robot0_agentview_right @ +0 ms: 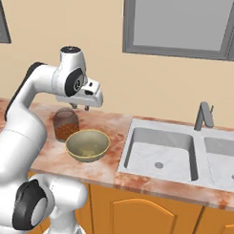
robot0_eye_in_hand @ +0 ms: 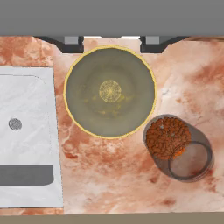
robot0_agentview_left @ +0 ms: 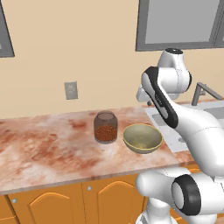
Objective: Place the jar in the left basin and the bowl in the right basin of the sink.
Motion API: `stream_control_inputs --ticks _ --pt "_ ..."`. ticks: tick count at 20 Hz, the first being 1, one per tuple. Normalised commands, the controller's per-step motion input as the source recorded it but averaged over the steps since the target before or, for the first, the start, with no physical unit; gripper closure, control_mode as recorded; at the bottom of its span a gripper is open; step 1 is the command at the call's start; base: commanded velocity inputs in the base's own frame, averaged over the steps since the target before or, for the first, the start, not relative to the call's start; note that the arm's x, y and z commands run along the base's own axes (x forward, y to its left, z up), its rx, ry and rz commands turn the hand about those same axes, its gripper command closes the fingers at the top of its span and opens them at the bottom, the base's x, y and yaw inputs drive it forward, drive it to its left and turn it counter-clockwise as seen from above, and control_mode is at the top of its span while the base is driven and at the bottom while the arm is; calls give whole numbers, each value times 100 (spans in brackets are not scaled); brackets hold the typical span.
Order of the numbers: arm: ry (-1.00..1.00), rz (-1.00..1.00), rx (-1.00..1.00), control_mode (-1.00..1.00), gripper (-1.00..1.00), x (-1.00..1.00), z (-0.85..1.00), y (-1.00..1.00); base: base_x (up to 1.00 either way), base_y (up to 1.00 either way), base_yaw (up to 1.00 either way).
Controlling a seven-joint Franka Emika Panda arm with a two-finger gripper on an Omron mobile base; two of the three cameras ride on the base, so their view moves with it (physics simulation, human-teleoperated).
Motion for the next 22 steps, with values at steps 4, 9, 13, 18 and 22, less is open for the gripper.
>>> stream_control_inputs --ticks 4,9,13,18,22 --pt "0 0 0 100 -100 0 0 0 0 0 0" --pt "0 0 0 100 -100 0 0 0 -4 -25 0" --pt "0 0 0 100 -100 0 0 0 -9 -43 0" --pt "0 0 0 100 -100 0 0 0 -11 -39 0" --pt "0 0 0 100 -100 0 0 0 -11 -36 0"
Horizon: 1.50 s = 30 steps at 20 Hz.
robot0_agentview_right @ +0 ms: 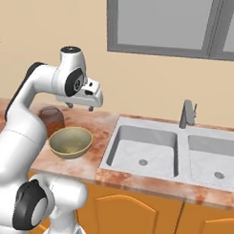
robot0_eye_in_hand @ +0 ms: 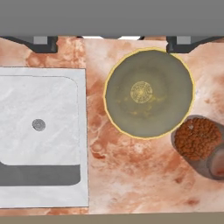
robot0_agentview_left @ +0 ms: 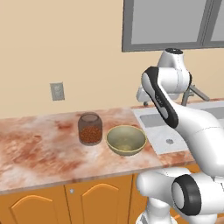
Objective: Place the jar in the left basin and the bowl in the right basin of the sink.
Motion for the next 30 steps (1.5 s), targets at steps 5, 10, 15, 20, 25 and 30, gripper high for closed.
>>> stream_control_inputs --ticks 5,10,15,20,25,30 --pt "0 0 0 100 -100 0 0 0 -10 -38 0" --pt "0 0 0 100 -100 0 0 0 -9 -40 0" --pt "0 0 0 100 -100 0 0 0 -7 -40 0" --pt "0 0 0 100 -100 0 0 0 -8 -41 0" --pt "0 0 0 100 -100 0 0 0 -5 -39 0" --pt "0 0 0 100 -100 0 0 0 -5 -36 0"
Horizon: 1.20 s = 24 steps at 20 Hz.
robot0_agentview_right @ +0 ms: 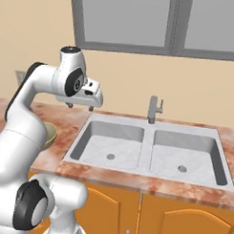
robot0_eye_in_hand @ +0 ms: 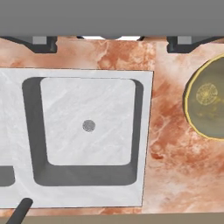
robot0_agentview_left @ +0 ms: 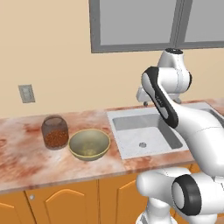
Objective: Place the jar in the left basin and the bowl in the right basin of the sink.
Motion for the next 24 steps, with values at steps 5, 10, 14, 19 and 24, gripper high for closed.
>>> stream_control_inputs --ticks 5,10,14,19,24 --pt "0 0 0 100 -100 0 0 0 -4 -36 0" --pt "0 0 0 100 -100 0 0 0 -3 -35 0" --pt "0 0 0 100 -100 0 0 0 0 -29 0" --pt "0 0 0 100 -100 0 0 0 0 -27 0" --pt "0 0 0 100 -100 0 0 0 0 -25 0"
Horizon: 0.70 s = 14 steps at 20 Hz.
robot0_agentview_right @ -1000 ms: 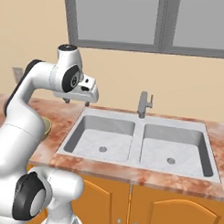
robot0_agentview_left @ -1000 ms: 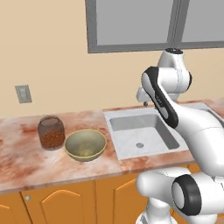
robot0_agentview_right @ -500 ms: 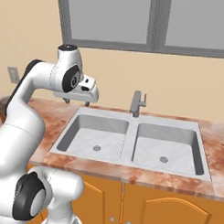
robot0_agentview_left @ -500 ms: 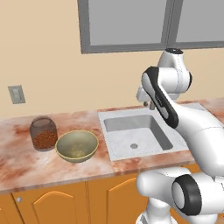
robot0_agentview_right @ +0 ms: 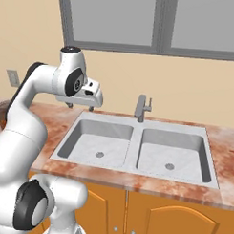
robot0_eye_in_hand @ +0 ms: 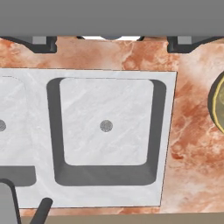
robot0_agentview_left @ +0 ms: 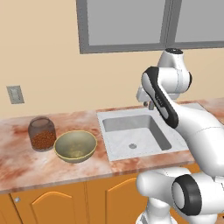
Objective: Place the jar in the left basin and the bowl in the right basin of the sink.
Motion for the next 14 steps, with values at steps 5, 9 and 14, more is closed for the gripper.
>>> stream_control_inputs --ticks 5,9,14 --pt "0 0 0 100 -100 0 0 0 0 -16 0" --pt "0 0 0 -100 -100 0 0 0 0 -4 0" --pt "0 0 0 -100 -100 0 0 0 0 0 0"
